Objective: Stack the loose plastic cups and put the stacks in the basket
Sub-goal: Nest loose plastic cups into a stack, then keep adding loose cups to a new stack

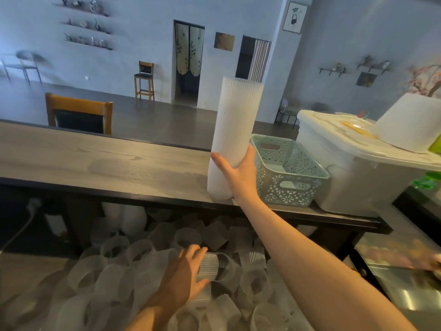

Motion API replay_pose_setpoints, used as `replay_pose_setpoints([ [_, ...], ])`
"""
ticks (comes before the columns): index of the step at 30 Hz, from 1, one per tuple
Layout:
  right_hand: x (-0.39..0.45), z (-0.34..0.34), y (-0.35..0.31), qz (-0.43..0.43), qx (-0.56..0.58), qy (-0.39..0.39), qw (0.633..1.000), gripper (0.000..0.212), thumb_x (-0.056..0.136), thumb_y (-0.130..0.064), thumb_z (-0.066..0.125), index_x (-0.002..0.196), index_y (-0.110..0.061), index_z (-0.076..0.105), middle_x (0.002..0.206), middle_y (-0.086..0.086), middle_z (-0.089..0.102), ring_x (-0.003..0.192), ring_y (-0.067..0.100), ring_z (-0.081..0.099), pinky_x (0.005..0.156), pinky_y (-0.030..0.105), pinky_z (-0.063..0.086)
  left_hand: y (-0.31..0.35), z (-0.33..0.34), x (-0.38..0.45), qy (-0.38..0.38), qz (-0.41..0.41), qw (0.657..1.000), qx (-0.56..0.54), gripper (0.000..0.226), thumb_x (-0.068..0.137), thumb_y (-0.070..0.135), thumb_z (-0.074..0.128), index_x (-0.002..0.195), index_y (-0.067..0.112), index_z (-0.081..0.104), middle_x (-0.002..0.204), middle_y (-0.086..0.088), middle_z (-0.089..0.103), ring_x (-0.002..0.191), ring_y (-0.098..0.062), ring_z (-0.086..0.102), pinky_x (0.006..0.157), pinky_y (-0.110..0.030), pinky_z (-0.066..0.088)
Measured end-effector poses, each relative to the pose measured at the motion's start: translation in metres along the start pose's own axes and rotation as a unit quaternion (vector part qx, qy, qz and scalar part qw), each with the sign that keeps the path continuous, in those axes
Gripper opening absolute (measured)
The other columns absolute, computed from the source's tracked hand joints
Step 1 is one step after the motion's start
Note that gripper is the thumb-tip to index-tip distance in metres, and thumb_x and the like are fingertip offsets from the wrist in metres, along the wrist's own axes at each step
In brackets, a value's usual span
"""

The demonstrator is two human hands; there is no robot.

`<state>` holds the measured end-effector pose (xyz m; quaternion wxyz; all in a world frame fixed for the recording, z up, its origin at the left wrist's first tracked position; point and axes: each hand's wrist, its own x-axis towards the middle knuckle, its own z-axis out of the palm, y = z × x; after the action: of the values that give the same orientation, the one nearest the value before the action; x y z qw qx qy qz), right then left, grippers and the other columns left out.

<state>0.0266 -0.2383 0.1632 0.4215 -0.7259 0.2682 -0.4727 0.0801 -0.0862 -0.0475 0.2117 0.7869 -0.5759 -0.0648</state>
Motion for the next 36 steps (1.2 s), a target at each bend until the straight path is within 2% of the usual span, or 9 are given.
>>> replay_pose_setpoints([
  [3,-0.018,-0.005,0.005,0.023,-0.04,-0.003,0.999,0.098,0.072,-0.054,0.081,0.147,-0.021,0.027,0.137,-0.002,0.046,0.123,0.016,0.049,0.104,0.047,0.048,0.003,-0.006,0.002,0.0,-0.013,1.0,-0.01,0.081,0.087,0.051,0.064,0.154,0.024,0.025,0.151,0.006,0.03,0.132,-0.014,0.039,0.108,-0.025,0.035],
  [7,-0.077,-0.022,0.011,-0.003,-0.087,0.011,0.996,0.086,0.088,-0.045,0.07,0.154,-0.017,0.022,0.15,-0.002,0.033,0.136,0.01,0.036,0.111,0.03,0.037,0.005,-0.008,0.0,-0.004,-0.029,0.999,-0.019,0.084,0.086,0.052,0.066,0.153,0.021,0.027,0.147,0.002,0.036,0.127,-0.016,0.044,0.108,-0.026,0.035],
  [14,-0.184,-0.085,0.065,0.02,-0.105,0.032,0.994,0.056,0.092,-0.034,0.067,0.141,-0.025,0.041,0.126,-0.013,0.053,0.12,-0.003,0.049,0.099,0.01,0.038,0.013,-0.012,-0.01,0.053,-0.069,0.989,-0.12,0.07,0.078,0.043,0.078,0.136,0.019,0.046,0.129,0.004,0.041,0.114,-0.019,0.053,0.093,-0.026,0.042],
  [17,-0.224,-0.116,0.1,0.065,-0.153,0.002,0.986,0.054,0.09,-0.033,0.069,0.137,-0.03,0.043,0.119,-0.019,0.055,0.113,-0.004,0.053,0.094,0.011,0.044,0.014,-0.015,-0.022,0.107,-0.087,0.977,-0.162,0.062,0.076,0.046,0.078,0.128,0.021,0.055,0.115,0.011,0.044,0.103,-0.011,0.052,0.087,-0.024,0.041],
  [21,-0.263,-0.136,0.129,0.109,-0.179,-0.04,0.977,0.051,0.088,-0.032,0.074,0.13,-0.032,0.046,0.115,-0.012,0.059,0.11,-0.007,0.053,0.084,0.006,0.042,0.018,-0.019,-0.041,0.152,-0.129,0.955,-0.218,0.075,0.07,0.072,0.066,0.129,0.025,0.056,0.114,0.011,0.047,0.103,-0.017,0.058,0.088,-0.04,0.054],
  [24,-0.278,-0.141,0.14,0.096,-0.223,-0.053,0.969,0.053,0.086,-0.047,0.069,0.13,-0.024,0.05,0.115,-0.008,0.057,0.112,-0.001,0.054,0.09,0.012,0.044,0.025,-0.018,-0.059,0.177,-0.144,0.94,-0.253,0.074,0.074,0.067,0.068,0.132,0.024,0.055,0.118,0.006,0.051,0.1,-0.014,0.057,0.083,-0.033,0.053],
  [28,-0.289,-0.148,0.162,0.047,-0.363,-0.098,0.925,0.071,0.077,-0.061,0.061,0.129,-0.013,0.053,0.112,0.002,0.056,0.102,0.025,0.059,0.082,0.04,0.054,0.038,-0.016,-0.078,0.176,-0.185,0.922,-0.29,0.07,0.076,0.043,0.075,0.138,0.023,0.049,0.118,0.005,0.055,0.1,-0.012,0.058,0.079,-0.02,0.046],
  [33,-0.293,-0.148,0.176,0.057,-0.519,-0.116,0.845,0.086,0.055,-0.053,0.088,0.119,-0.004,0.059,0.096,0.012,0.061,0.083,0.034,0.064,0.063,0.041,0.056,0.051,-0.009,-0.089,0.144,-0.203,0.907,-0.34,0.072,0.077,0.044,0.075,0.14,0.028,0.044,0.122,0.009,0.053,0.105,-0.008,0.056,0.08,-0.016,0.048],
  [36,-0.288,-0.134,0.173,0.086,-0.574,-0.102,0.808,0.094,0.045,-0.057,0.092,0.113,0.003,0.066,0.091,0.018,0.065,0.079,0.038,0.065,0.065,0.045,0.056,0.057,-0.006,-0.092,0.121,-0.21,0.906,-0.348,0.069,0.082,0.043,0.073,0.142,0.033,0.041,0.124,0.012,0.051,0.109,-0.01,0.056,0.083,-0.021,0.049],
])
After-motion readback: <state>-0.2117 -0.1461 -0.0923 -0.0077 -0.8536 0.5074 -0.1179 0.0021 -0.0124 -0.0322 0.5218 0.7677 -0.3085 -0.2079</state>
